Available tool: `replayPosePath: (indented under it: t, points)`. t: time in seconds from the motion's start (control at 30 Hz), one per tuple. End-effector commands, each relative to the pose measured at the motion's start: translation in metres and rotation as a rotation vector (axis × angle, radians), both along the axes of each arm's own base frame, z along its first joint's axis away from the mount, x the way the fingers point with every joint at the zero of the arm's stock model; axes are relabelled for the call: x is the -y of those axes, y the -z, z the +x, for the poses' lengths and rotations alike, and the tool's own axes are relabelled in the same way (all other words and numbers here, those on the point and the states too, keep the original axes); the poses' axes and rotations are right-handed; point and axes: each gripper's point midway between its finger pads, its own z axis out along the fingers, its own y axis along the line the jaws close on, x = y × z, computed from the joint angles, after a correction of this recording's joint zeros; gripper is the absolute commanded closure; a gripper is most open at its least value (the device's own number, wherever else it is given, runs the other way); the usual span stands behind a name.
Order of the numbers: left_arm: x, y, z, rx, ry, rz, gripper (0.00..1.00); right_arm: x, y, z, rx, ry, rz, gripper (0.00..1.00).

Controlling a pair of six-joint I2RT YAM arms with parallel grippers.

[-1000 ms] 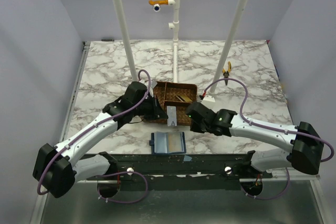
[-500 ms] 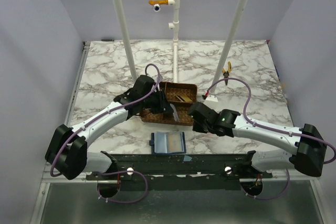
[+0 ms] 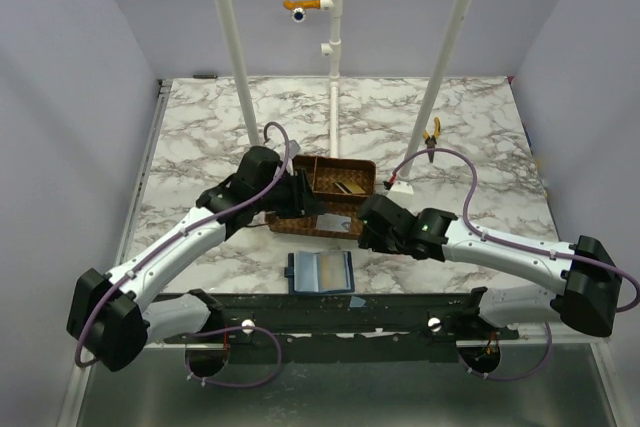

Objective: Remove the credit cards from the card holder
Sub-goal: Place the credit card in the storage box, then remove the credit card from the card holder.

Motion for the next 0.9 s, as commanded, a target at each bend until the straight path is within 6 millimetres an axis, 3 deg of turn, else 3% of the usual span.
replayPosePath:
  t: [0.0, 0.2, 0.47, 0.57, 0.87]
  points:
    - [-0.022, 0.027, -0.022, -0.028, 0.004, 0.066, 0.61, -0.018, -0.003, 0.0, -0.005, -0.069, 0.048, 0.36]
    - [-0.031, 0.059, -0.051, -0.092, 0.026, 0.089, 0.71, -0.038, 0.005, -0.01, -0.058, -0.123, 0.109, 0.33]
    - [-0.049, 0.106, -0.078, -0.164, 0.01, 0.135, 0.88, -0.058, 0.024, -0.03, -0.118, -0.166, 0.121, 0.49]
    - [-0.049, 0.112, -0.082, -0.17, 0.018, 0.128, 0.9, -0.062, 0.03, -0.035, -0.134, -0.178, 0.106, 0.51]
    - [-0.056, 0.136, -0.086, -0.216, -0.004, 0.181, 1.0, -0.071, 0.047, -0.042, -0.172, -0.191, 0.079, 0.7]
